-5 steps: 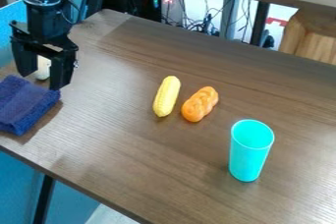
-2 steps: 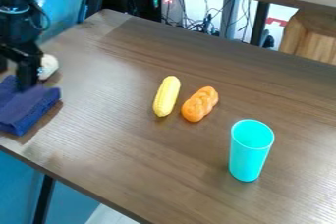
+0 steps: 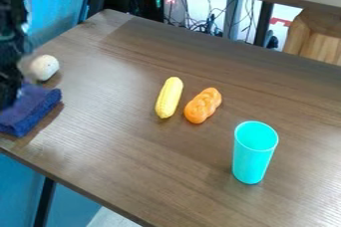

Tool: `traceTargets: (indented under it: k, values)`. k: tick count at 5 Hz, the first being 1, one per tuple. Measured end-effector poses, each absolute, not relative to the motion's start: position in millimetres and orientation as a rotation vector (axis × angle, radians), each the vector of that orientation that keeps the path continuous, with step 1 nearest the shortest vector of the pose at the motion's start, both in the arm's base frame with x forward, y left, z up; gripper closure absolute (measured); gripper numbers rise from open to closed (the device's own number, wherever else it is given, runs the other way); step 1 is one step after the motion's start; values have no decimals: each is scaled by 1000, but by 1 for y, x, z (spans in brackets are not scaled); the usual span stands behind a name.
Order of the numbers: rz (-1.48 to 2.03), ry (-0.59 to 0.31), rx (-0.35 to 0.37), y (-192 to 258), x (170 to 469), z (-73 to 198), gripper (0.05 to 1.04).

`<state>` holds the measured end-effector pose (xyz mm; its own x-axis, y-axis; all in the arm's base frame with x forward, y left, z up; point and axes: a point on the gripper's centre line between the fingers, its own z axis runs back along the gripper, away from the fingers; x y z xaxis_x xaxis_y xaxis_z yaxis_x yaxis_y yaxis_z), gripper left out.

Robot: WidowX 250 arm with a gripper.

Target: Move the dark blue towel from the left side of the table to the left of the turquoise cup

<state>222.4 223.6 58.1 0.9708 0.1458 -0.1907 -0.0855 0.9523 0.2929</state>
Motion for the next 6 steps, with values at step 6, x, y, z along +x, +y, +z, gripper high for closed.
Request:
traceTargets:
  k: [6]
  values:
    - [-237, 211, 53, 88, 210, 26, 83]
